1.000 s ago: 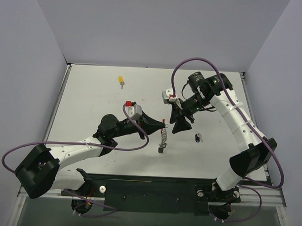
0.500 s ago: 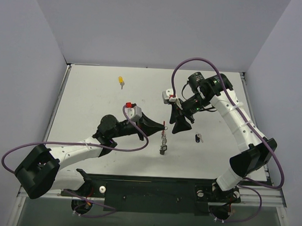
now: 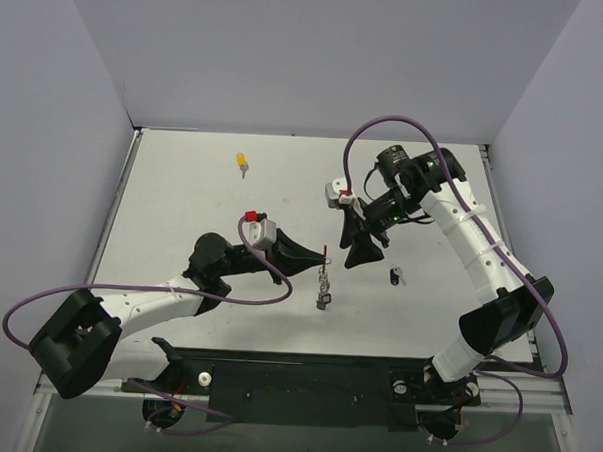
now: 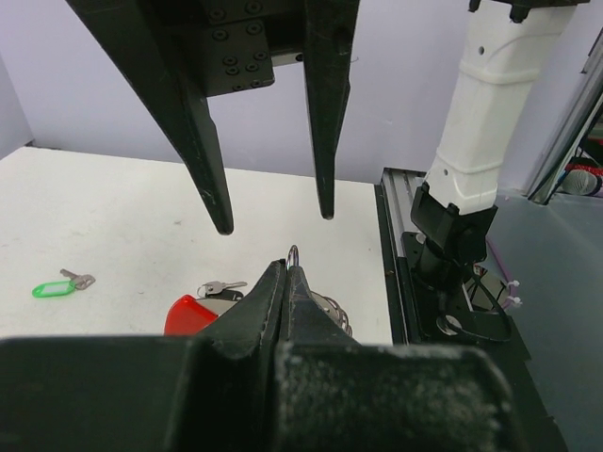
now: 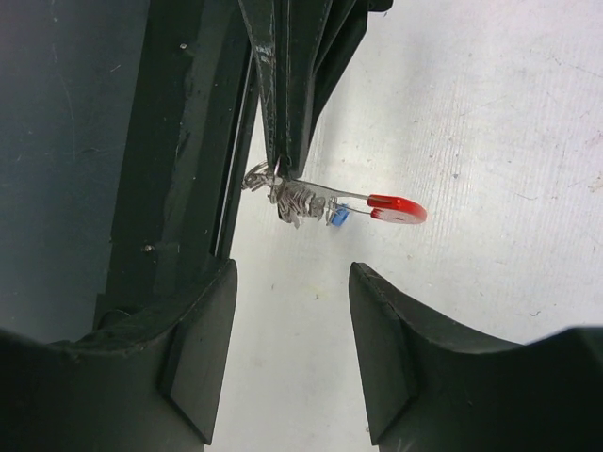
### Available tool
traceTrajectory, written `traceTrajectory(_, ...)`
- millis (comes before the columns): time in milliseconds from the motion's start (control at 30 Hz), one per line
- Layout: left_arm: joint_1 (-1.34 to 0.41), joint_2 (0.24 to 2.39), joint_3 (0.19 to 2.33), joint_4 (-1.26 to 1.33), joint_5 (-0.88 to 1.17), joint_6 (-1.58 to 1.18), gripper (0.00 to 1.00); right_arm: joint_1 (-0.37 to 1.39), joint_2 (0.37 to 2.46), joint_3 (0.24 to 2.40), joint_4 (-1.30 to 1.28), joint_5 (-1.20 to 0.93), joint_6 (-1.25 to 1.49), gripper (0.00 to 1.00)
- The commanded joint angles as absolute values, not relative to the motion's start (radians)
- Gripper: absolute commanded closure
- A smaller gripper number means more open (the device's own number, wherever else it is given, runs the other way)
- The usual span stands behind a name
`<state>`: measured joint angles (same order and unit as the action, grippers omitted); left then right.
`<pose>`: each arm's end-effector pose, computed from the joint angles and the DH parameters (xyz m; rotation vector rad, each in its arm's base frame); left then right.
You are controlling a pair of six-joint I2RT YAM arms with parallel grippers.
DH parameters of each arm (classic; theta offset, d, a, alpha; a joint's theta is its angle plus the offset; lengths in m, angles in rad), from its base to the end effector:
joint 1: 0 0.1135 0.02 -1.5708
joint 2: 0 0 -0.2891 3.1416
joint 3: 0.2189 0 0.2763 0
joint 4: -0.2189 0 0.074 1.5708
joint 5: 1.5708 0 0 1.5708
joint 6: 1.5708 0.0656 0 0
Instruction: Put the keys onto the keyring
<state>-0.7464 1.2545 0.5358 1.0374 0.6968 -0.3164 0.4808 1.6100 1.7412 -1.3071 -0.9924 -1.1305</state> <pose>0.1848 -0.2282 0.2948 0.9159 1.1314 -1.3189 0.2700 0.2028 0.3957 -1.8114 1.3980 1.0219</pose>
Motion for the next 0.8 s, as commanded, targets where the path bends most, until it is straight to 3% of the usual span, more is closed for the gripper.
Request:
traceTrajectory(0, -0.730, 1.217, 0.529, 1.164, 0.788, -0.287, 1.00, 0.462, 1.551, 1.721, -1.402, -1.019, -1.144, 0.53)
traceTrajectory(400, -0.719, 1.172, 0.503, 1.157, 0.908, -0.193, 1.00, 0.370, 1.465, 1.603, -1.302, -1.084, -1.069, 0.53)
traceTrajectory(600, -0.719, 1.154, 0.502, 1.143, 0.911, -0.160, 1.00, 0.344, 1.442, 1.528, -1.189, -1.081, -0.939, 0.43)
traceTrajectory(767, -0.718, 1.146, 0.511, 1.120, 0.923, -0.143, 1.00, 0.315, 1.437, 1.494, -1.146, -1.085, -0.897, 0.42)
